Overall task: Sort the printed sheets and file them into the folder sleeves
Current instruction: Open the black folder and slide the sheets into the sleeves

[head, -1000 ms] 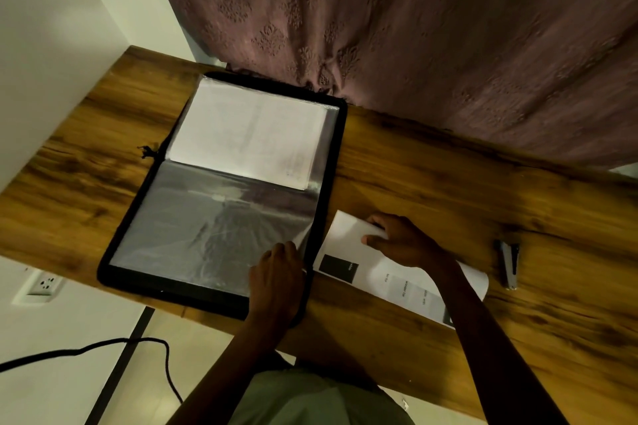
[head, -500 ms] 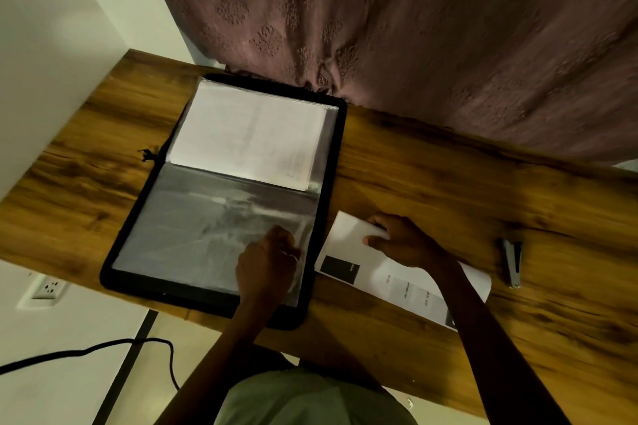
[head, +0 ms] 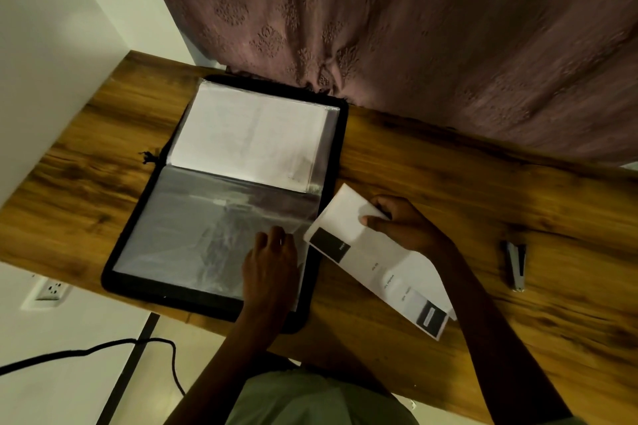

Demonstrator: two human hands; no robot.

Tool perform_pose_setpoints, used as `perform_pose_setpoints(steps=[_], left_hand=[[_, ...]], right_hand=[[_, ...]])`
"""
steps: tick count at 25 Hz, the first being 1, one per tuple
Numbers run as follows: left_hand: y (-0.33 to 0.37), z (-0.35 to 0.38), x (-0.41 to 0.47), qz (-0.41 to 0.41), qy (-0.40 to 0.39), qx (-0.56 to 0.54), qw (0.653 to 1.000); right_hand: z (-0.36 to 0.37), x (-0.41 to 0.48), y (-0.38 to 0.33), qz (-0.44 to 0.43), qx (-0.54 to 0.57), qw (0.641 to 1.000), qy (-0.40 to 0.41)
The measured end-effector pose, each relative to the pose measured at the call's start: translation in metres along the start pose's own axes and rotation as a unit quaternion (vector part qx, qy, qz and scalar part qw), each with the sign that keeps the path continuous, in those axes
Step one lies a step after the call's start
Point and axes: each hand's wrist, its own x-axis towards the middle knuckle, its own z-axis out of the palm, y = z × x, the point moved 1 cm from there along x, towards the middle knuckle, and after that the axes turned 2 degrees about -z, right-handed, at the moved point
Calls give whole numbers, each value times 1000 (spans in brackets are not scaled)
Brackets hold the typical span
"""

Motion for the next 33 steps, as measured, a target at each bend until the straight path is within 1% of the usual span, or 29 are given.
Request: perform_pose_setpoints(steps=[2, 4, 7, 11, 13, 15, 17, 19, 22, 27, 29, 31, 33], left_hand=[[-3, 8, -3, -14, 11, -44, 999], [-4, 10, -5, -19, 19, -84, 996], [0, 6, -5, -13, 24, -99, 995], [5, 2, -5, 10, 20, -88, 996], [6, -1, -9, 36, 13, -63, 997], [8, 4, -13, 68, 2, -39, 997], [6, 14, -16, 68, -14, -34, 997], [1, 20, -17, 71, 6, -55, 996], [-2, 20, -16, 81, 10, -79, 994], [1, 8, -18, 123, 62, -73, 988], [-1, 11, -19, 136, 66, -83, 985], [-4, 19, -21, 151, 48, -90, 983], [-7, 32, -23, 157, 14, -88, 983]], right_hand=[[3, 7, -10, -5, 17, 1000, -23], [13, 15, -16, -5, -6, 999, -52], [35, 24, -16, -8, -79, 993, -91], [48, 26, -16, 0, -112, 989, -98], [55, 27, -21, -4, -132, 987, -87], [64, 30, -31, -14, -161, 985, -59], [73, 33, -37, -24, -181, 983, -38], [78, 32, -40, -38, -186, 981, -30], [81, 26, -35, -64, -192, 979, -27], [81, 22, -33, -102, -248, 963, -26], [83, 20, -34, -118, -264, 957, -14], [88, 18, -35, -117, -259, 959, 11], [92, 19, -37, -107, -243, 964, 34]])
